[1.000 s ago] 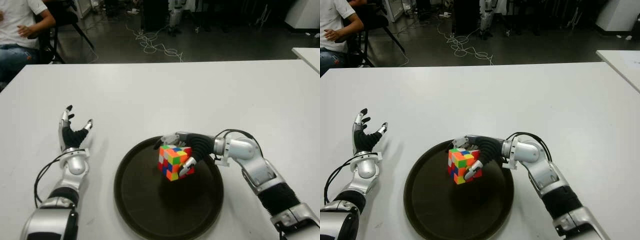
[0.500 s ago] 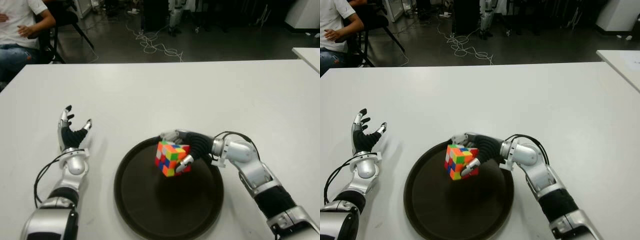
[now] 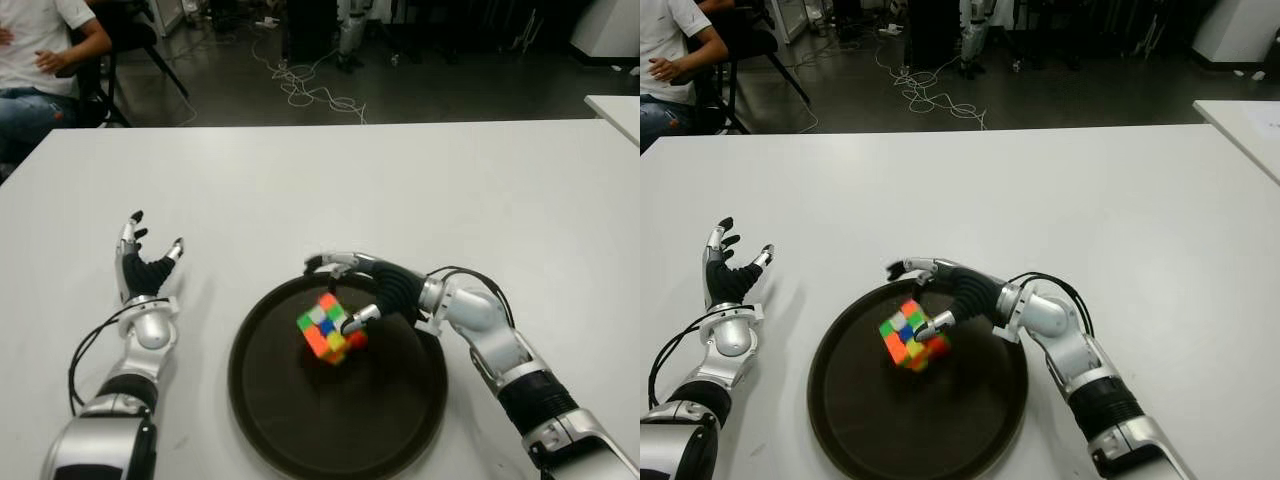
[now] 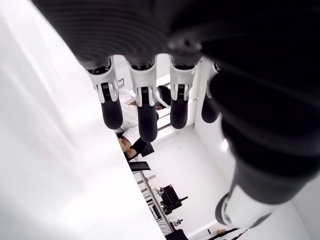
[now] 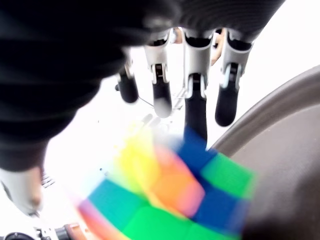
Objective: Pick up the Rubik's Cube and put it in the plate
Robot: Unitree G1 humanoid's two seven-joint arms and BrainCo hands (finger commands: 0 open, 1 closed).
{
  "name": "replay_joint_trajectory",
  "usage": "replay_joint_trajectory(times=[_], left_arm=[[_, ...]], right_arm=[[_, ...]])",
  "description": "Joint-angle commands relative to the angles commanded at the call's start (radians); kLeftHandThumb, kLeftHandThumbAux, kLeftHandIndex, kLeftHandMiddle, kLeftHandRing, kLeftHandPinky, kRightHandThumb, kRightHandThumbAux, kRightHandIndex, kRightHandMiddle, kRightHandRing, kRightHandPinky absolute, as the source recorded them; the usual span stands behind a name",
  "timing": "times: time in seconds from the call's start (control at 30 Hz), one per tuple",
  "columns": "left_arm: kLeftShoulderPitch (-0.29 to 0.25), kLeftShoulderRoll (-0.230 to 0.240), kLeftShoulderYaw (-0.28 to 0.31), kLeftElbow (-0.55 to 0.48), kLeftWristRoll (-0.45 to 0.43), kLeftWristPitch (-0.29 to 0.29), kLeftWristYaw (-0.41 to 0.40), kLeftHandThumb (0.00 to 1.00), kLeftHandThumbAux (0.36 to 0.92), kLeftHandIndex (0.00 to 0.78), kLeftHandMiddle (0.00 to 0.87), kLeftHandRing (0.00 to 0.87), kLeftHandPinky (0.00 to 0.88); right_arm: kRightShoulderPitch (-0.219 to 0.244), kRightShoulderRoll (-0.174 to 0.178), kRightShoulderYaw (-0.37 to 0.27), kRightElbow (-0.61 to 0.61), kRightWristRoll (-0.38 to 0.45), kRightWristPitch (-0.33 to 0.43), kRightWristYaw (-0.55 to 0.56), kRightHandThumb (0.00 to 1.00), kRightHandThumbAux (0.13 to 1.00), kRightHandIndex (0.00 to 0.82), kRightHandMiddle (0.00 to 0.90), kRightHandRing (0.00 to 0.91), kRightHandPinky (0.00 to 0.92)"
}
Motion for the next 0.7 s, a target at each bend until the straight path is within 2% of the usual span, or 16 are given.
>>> replay_joint_trajectory(times=[0.03, 0.07, 0.13, 0.17, 0.27, 0.47, 0.7], left_arm=[[0.0, 0.0, 0.0, 0.0, -0.001, -0.001, 0.0, 0.0, 0.793, 0.131, 0.138, 0.153, 0.155], [0.0, 0.0, 0.0, 0.0, -0.001, -0.002, -0.001, 0.0, 0.795, 0.133, 0.139, 0.155, 0.158], [0.0, 0.0, 0.001, 0.0, -0.003, -0.004, -0.002, 0.0, 0.801, 0.143, 0.147, 0.165, 0.17], [0.0, 0.0, 0.002, 0.001, -0.004, -0.006, -0.003, 0.0, 0.802, 0.146, 0.149, 0.167, 0.174], [0.0, 0.0, 0.003, 0.001, -0.006, -0.008, -0.004, 0.0, 0.796, 0.148, 0.148, 0.169, 0.178], [0.0, -0.001, 0.003, 0.002, -0.007, -0.009, -0.006, 0.0, 0.795, 0.136, 0.141, 0.164, 0.182], [0.0, 0.0, 0.004, 0.002, -0.008, -0.01, -0.01, 0.0, 0.788, 0.132, 0.132, 0.159, 0.18]], right_arm=[[-0.003, 0.003, -0.001, 0.007, 0.01, -0.002, 0.008, 0.0, 0.531, 0.044, 0.209, 0.236, 0.308], [-0.007, 0.006, -0.002, 0.013, 0.02, -0.002, 0.02, 0.0, 0.528, 0.043, 0.231, 0.263, 0.345], [-0.012, 0.008, -0.004, 0.022, 0.032, -0.003, 0.035, 0.0, 0.527, 0.045, 0.461, 0.495, 0.564], [-0.014, 0.007, -0.005, 0.023, 0.032, -0.005, 0.038, 0.0, 0.528, 0.048, 0.533, 0.568, 0.627], [-0.014, 0.001, -0.003, 0.024, 0.009, -0.015, 0.027, 0.0, 0.526, 0.058, 0.672, 0.709, 0.742], [-0.021, -0.011, 0.006, 0.027, -0.037, -0.014, 0.01, 0.0, 0.501, 0.056, 0.782, 0.821, 0.829], [-0.027, -0.001, 0.008, 0.055, -0.049, -0.024, 0.004, 0.0, 0.494, 0.062, 0.814, 0.855, 0.846]])
